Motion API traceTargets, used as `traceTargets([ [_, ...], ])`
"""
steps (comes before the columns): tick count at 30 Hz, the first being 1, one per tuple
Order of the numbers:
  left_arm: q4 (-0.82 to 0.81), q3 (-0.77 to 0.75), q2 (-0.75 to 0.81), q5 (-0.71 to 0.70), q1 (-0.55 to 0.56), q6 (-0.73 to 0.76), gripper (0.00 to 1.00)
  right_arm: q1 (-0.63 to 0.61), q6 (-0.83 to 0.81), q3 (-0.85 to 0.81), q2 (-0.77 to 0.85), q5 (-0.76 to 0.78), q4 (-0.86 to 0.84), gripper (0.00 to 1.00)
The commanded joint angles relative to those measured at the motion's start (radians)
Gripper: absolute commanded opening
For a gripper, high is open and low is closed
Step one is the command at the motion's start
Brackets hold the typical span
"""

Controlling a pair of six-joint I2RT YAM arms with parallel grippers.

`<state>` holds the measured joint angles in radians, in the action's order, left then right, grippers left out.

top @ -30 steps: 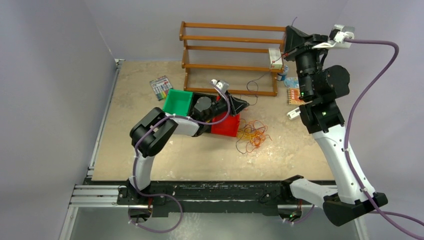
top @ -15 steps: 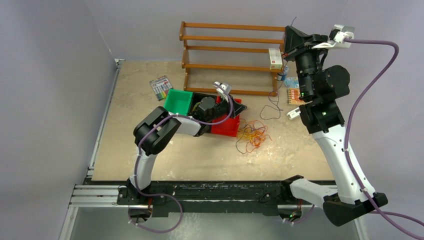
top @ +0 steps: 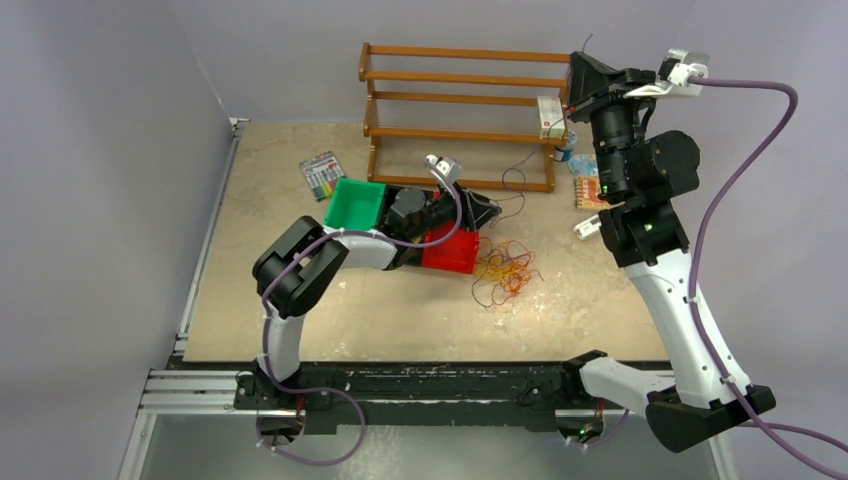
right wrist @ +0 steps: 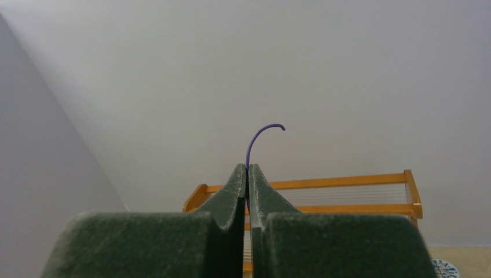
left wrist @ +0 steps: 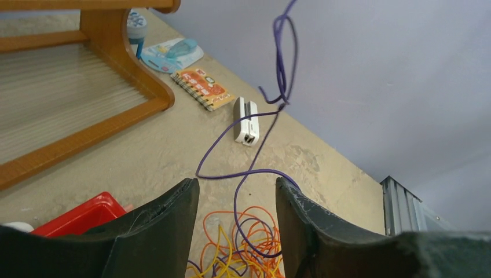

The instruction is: Untangle the cables

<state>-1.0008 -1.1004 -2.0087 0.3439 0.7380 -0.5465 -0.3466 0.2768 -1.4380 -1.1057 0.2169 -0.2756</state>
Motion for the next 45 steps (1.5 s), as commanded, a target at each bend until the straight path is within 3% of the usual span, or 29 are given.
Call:
traceTargets([
  [1, -0.048, 0.004, 0.072, -0.004, -0.001, 0.03, 0.51, 0.0, 0.011, -0.035, 0.013, -0.019, -0.047, 0.0],
  [21, -0.104, -0.009, 0.057, -0.023, -0.002, -0.042, 0.53, 0.0, 0.029, -0.036, 0.0, -0.044, -0.049, 0.0],
  [28, -0.156, -0.024, 0.022, 0.029, 0.002, -0.075, 0.53, 0.0, 0.039, -0.035, -0.005, -0.056, -0.05, 0.0],
  [31, -0.093, -0.033, 0.0, 0.025, 0.007, -0.026, 0.47, 0.0, 0.039, -0.035, -0.004, -0.056, -0.049, 0.0],
  [37, 0.071, -0.06, -0.01, -0.021, 0.017, 0.088, 0.26, 0.0, 0.042, -0.031, -0.002, -0.056, -0.05, 0.0],
  [45, 0.132, -0.083, -0.023, -0.033, 0.018, 0.112, 0.07, 0.0, 0.044, -0.032, -0.003, -0.057, -0.049, 0.0],
])
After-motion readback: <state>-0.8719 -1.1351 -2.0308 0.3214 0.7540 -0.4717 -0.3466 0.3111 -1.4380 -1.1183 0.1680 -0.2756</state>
